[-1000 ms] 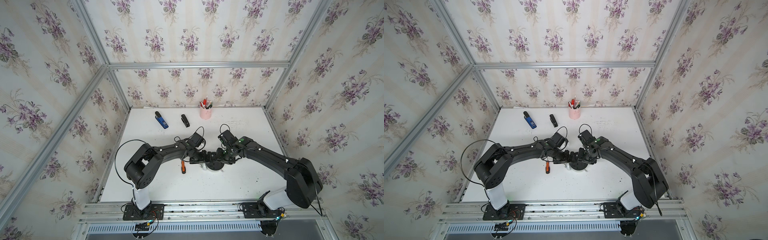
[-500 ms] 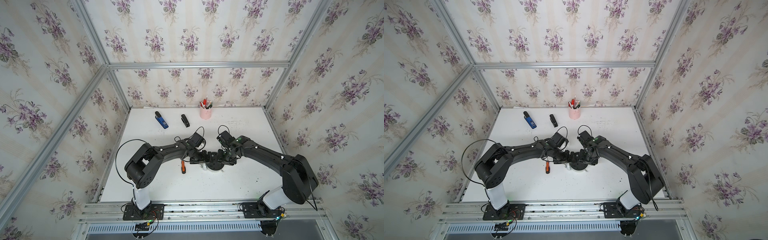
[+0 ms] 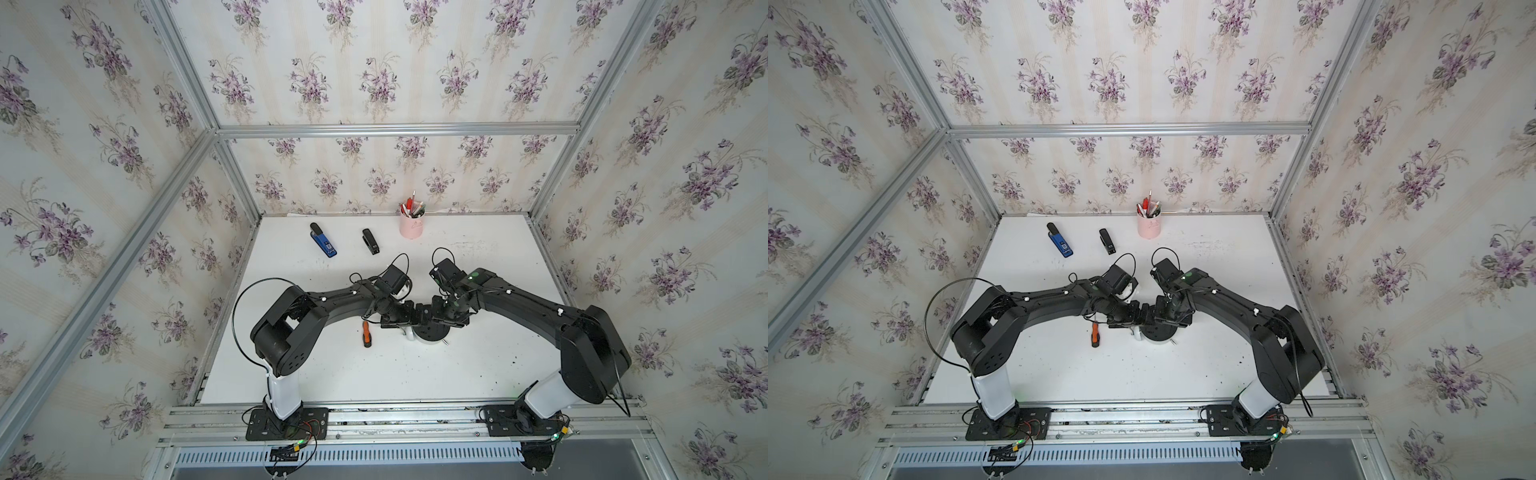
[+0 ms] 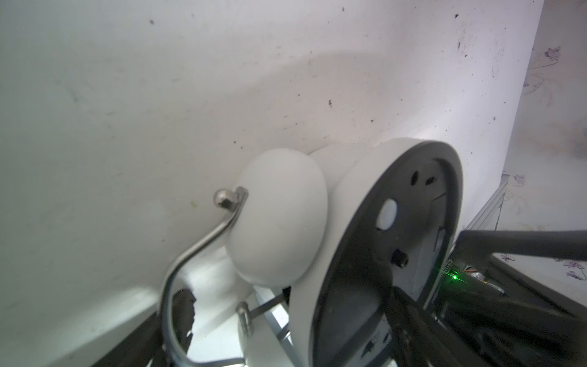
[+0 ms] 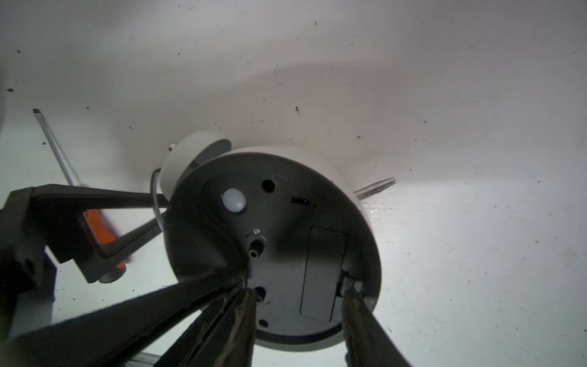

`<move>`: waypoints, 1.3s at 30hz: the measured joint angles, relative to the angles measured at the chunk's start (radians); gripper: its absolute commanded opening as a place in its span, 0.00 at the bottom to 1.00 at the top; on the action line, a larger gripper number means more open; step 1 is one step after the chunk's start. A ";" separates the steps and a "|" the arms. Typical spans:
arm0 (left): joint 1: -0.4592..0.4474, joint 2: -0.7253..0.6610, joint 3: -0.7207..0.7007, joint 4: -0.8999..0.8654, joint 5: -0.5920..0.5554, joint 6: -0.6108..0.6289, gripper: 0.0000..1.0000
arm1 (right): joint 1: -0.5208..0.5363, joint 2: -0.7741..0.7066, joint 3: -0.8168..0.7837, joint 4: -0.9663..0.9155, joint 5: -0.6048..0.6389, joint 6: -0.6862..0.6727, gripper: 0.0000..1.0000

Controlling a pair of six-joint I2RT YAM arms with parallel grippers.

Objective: Remove the battery from the alarm
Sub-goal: Remove the cover from the alarm.

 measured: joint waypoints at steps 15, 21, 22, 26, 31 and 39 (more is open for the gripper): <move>0.000 0.000 0.000 0.002 0.003 0.000 0.95 | 0.039 0.065 0.045 -0.047 0.086 -0.002 0.48; 0.002 0.002 -0.003 0.008 0.011 0.000 0.94 | 0.048 0.068 0.038 -0.043 0.101 -0.008 0.47; 0.002 0.002 -0.003 0.008 0.011 0.000 0.93 | 0.052 0.066 0.036 -0.042 0.107 -0.008 0.47; 0.003 0.004 -0.003 0.011 0.019 0.000 0.92 | 0.060 0.051 0.005 -0.018 0.118 -0.003 0.43; 0.004 0.005 -0.006 0.016 0.022 -0.001 0.92 | 0.060 0.005 -0.055 0.047 0.114 0.014 0.39; 0.005 0.007 -0.008 0.023 0.030 -0.001 0.91 | 0.056 -0.050 -0.126 0.123 0.107 0.034 0.27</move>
